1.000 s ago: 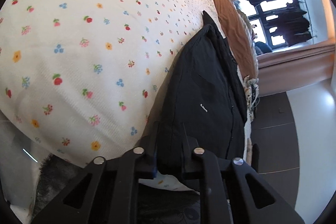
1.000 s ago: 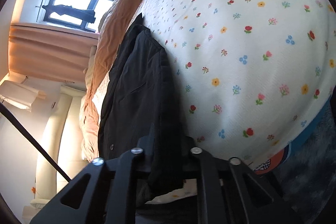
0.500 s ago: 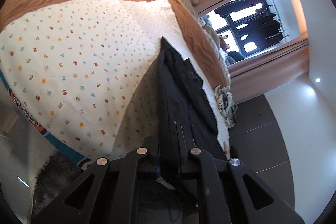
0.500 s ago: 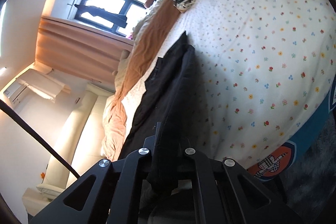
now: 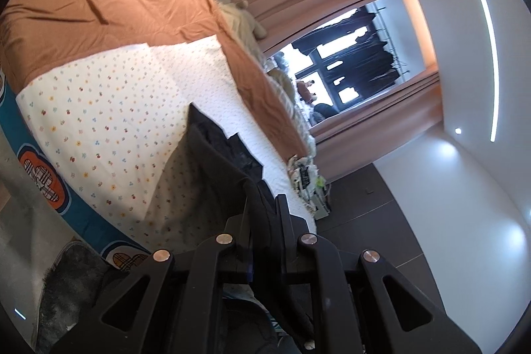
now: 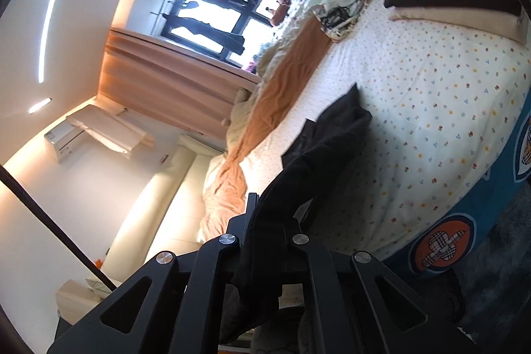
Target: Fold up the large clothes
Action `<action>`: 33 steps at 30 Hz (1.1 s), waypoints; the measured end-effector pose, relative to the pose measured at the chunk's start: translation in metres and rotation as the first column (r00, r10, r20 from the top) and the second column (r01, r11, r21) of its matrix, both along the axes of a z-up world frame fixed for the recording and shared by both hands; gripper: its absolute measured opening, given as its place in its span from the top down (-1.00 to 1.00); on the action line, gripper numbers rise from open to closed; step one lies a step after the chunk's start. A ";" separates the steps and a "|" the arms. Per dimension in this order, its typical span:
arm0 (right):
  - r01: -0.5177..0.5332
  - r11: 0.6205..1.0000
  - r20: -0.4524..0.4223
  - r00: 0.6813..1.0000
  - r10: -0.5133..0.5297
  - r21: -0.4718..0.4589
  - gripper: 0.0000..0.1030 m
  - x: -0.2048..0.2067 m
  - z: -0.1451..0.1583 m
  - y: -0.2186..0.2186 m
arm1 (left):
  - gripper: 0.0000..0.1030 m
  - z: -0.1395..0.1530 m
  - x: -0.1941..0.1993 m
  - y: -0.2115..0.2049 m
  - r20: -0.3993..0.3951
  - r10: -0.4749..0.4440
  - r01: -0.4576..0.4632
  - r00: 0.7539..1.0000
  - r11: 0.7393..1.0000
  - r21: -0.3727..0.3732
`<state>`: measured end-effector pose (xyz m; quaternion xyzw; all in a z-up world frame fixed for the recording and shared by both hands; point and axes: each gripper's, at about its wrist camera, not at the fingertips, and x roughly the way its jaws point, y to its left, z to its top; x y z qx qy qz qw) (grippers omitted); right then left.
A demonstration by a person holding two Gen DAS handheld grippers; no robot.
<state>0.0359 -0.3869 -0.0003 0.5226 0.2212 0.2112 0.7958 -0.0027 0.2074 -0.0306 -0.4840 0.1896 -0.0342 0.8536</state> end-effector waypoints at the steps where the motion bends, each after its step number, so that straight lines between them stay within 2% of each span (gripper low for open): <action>1: 0.000 1.000 0.014 1.000 0.000 0.003 0.96 -0.004 0.003 0.000 | 0.77 0.005 -0.007 -0.002 0.010 0.002 -0.002 1.000 1.000 0.008; 9: 0.007 1.000 0.095 0.995 -0.007 -0.004 0.96 -0.028 0.020 0.001 | 0.77 0.034 -0.040 -0.005 0.099 0.019 -0.020 0.995 1.000 0.011; 15: 0.017 1.000 0.109 0.994 -0.016 -0.008 0.96 -0.014 0.018 0.002 | 0.77 0.047 -0.031 -0.003 0.121 0.018 -0.020 0.993 1.000 0.011; 25: 0.046 0.999 0.105 0.993 -0.047 0.014 0.95 0.057 0.026 -0.001 | 0.77 0.067 0.043 0.011 0.132 0.011 -0.015 0.991 1.000 0.027; 33: 0.093 0.994 0.075 0.992 -0.098 0.059 0.93 0.144 0.028 0.014 | 0.77 0.078 0.124 0.026 0.118 0.021 -0.026 0.993 0.999 0.041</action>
